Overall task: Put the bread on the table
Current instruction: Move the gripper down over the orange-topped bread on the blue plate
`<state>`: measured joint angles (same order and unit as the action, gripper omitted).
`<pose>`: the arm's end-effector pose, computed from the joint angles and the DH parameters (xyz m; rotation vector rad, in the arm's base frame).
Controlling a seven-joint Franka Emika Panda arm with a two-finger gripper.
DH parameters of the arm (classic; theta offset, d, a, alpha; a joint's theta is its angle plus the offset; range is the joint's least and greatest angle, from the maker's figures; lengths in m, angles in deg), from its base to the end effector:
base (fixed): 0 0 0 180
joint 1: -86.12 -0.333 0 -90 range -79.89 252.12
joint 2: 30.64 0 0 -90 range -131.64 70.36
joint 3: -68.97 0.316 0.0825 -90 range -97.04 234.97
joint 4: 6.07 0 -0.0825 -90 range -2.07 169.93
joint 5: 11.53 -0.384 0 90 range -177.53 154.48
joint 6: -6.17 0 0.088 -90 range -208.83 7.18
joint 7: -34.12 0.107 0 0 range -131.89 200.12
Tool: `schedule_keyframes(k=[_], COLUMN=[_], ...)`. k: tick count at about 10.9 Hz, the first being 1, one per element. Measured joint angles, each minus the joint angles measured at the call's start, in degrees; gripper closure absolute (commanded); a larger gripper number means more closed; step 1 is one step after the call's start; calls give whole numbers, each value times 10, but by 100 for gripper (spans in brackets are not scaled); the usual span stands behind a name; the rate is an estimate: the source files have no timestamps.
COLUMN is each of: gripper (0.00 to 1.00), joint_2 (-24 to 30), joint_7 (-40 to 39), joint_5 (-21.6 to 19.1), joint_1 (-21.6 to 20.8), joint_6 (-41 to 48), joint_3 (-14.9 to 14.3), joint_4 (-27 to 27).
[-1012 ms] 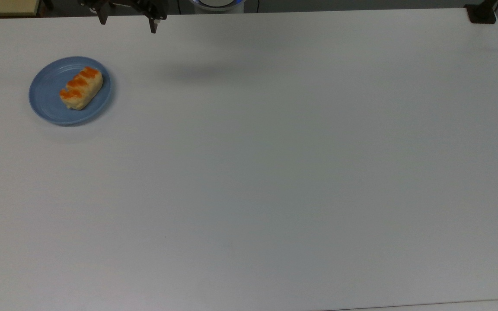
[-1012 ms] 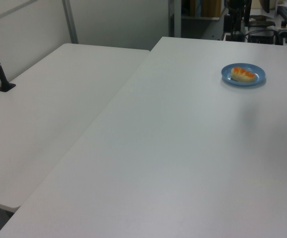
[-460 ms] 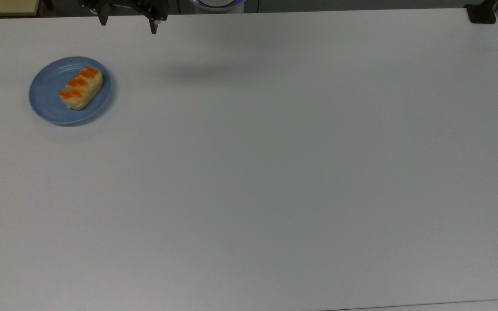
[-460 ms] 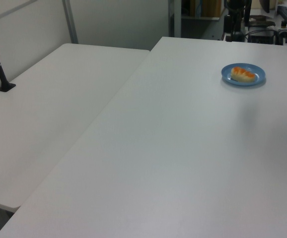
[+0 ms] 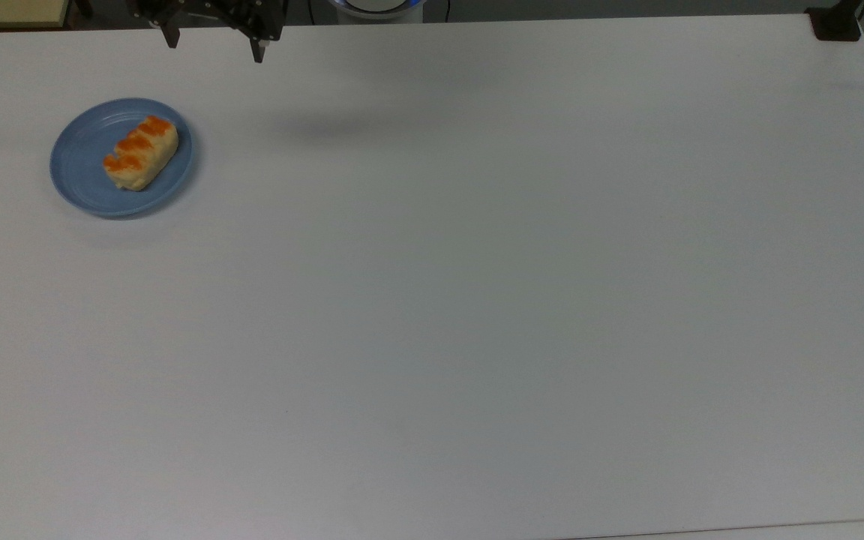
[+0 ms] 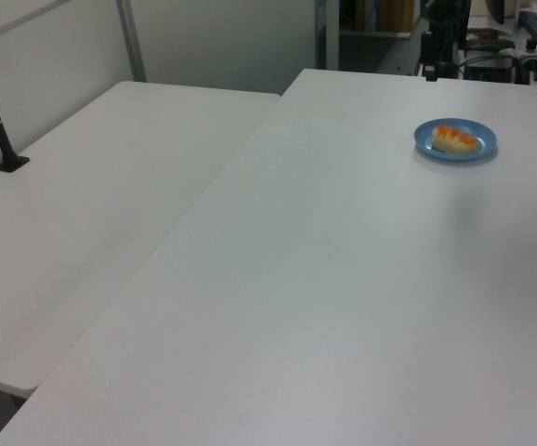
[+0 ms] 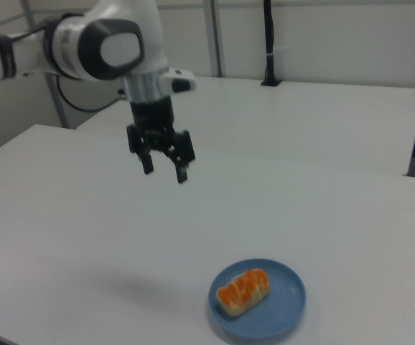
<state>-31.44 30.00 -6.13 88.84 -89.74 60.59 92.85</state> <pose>0.5479 -0.1164 0.5522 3.0489 -0.1664 -0.1198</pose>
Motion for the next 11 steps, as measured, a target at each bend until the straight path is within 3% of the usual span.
schedule_keyframes(k=[2,5,9,10,11], gripper=[0,0,0,6,26], joint_2=[-25,-55,-115,-124,-130], joint_7=[-25,-40,-41,-42,-42], joint_5=[0,0,0,0,0], joint_1=[9,16,18,18,19], joint_6=[-37,-164,-283,-314,-331], joint_3=[-31,-90,-139,-148,-150], joint_4=[25,89,130,148,162])
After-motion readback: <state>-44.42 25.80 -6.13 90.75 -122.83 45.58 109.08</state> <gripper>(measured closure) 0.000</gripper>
